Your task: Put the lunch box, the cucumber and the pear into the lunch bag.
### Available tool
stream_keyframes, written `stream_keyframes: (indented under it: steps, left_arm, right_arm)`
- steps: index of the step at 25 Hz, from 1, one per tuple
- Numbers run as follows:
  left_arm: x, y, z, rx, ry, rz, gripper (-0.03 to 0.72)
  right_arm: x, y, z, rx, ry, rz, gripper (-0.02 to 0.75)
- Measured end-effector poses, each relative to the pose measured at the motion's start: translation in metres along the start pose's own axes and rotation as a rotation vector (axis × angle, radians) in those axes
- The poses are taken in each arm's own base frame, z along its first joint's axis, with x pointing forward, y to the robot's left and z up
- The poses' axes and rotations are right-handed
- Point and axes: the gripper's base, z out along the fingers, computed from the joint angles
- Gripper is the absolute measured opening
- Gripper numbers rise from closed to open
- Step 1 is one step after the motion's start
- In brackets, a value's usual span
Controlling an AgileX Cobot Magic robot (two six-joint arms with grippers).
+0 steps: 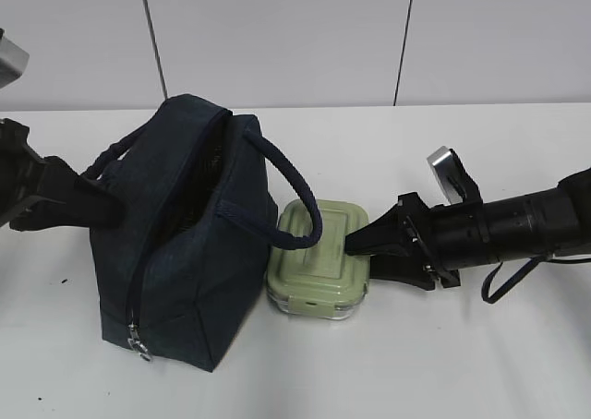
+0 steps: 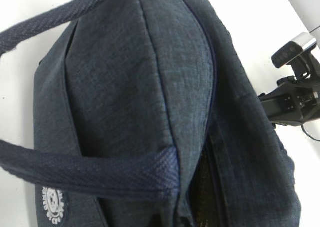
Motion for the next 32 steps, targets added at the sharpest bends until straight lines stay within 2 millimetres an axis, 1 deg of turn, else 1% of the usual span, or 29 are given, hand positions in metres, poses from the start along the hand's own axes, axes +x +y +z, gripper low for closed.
stream_keyframes:
  steps: [9, 26, 32]
  left_arm:
    - [0.0, 0.0, 0.0, 0.0, 0.0, 0.0, -0.016]
    - [0.0001, -0.0001, 0.0, 0.001, 0.001, 0.0, -0.016]
    - [0.0006, -0.0008, 0.0, 0.009, 0.007, 0.0, -0.016]
  right_arm:
    - [0.0002, 0.0005, 0.0, -0.006, 0.002, -0.009, 0.493]
    - [0.0002, 0.0032, -0.0001, -0.035, 0.002, -0.004, 0.495]
    - [-0.0042, 0.0057, -0.0003, -0.063, -0.046, 0.024, 0.495]
